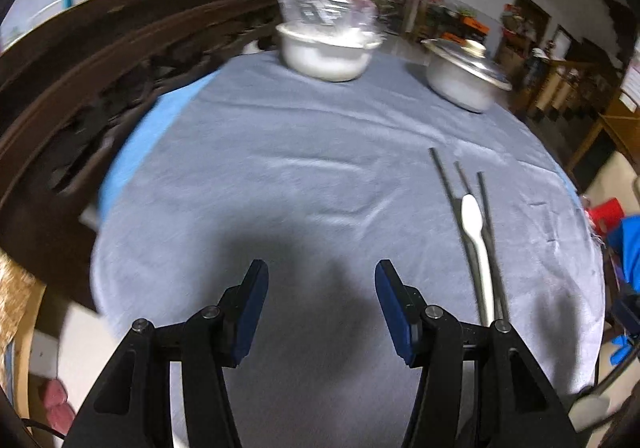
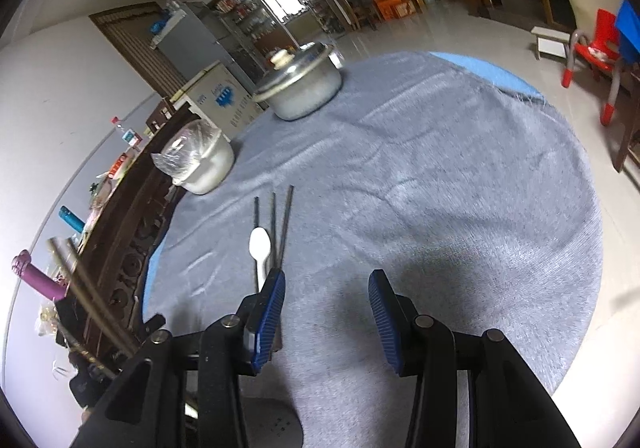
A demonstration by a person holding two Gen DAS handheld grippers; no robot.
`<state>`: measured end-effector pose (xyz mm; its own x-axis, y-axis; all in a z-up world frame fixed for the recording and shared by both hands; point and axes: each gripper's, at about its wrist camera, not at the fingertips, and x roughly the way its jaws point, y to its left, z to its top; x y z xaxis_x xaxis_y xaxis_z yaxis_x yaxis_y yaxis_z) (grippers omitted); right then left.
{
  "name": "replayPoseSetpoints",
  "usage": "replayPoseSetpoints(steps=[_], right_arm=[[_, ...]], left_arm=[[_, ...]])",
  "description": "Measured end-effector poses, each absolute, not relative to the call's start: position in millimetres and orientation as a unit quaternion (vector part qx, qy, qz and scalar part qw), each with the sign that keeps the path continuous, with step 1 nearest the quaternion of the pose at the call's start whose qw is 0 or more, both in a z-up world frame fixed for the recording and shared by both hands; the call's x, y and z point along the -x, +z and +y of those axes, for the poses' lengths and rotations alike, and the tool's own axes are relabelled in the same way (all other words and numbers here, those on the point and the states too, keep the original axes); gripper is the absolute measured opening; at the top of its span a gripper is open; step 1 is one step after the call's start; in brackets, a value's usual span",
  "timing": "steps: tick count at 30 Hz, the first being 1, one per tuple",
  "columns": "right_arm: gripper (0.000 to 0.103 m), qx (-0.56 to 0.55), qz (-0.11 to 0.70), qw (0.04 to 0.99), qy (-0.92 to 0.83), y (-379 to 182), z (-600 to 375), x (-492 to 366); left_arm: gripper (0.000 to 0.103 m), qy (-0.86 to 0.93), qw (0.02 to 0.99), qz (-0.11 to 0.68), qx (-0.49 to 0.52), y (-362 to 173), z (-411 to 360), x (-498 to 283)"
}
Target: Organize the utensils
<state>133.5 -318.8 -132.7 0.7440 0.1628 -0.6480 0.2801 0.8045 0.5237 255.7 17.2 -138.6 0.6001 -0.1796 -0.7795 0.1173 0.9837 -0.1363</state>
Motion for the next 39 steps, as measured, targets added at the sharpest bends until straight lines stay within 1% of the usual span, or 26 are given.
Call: replayPoseSetpoints(steps=[13,21,25,27,28,29,30,34,35,39], right_arm=[[0.047,-0.321,0.381,0.866,-0.047,-164,-335,-161],[0.047,-0.314,0.38,0.869,-0.046,-166,-338,-178],[0.047,-0.311,0.382,0.869,-0.045,-168,-339,-188],[0.047,-0.308,0.383,0.87,-0.045,-169,-338,-194],[0.047,-0.307,0.383,0.87,-0.044,-169,-338,-197],[0.047,-0.306,0.383,0.87,-0.043,-169,-338,-199],[0.047,-0.303,0.383,0.871,-0.043,-169,-337,-203],[0.047,-0.291,0.382,0.876,-0.039,-167,-334,-217],[0.047,-0.288,0.381,0.878,-0.038,-167,-333,-220],[0.047,-0.266,0.385,0.884,-0.017,-167,-325,-243]], left_arm=[[0.056,-0.213,0.877,0.43,0.011,-151,-75,-316],[0.056,-0.26,0.856,0.446,0.018,-170,-107,-342],[0.056,-0.273,0.854,0.442,0.009,-176,-116,-342],[0.047,-0.279,0.852,0.442,0.002,-178,-119,-343],[0.045,-0.28,0.852,0.443,-0.001,-179,-121,-345],[0.039,-0.281,0.851,0.444,-0.003,-180,-121,-346],[0.031,-0.284,0.848,0.447,-0.003,-182,-123,-348],[0.017,-0.285,0.85,0.443,-0.008,-185,-122,-349],[0.008,-0.283,0.851,0.442,-0.012,-185,-121,-349],[0.002,-0.29,0.85,0.439,-0.012,-185,-116,-350]])
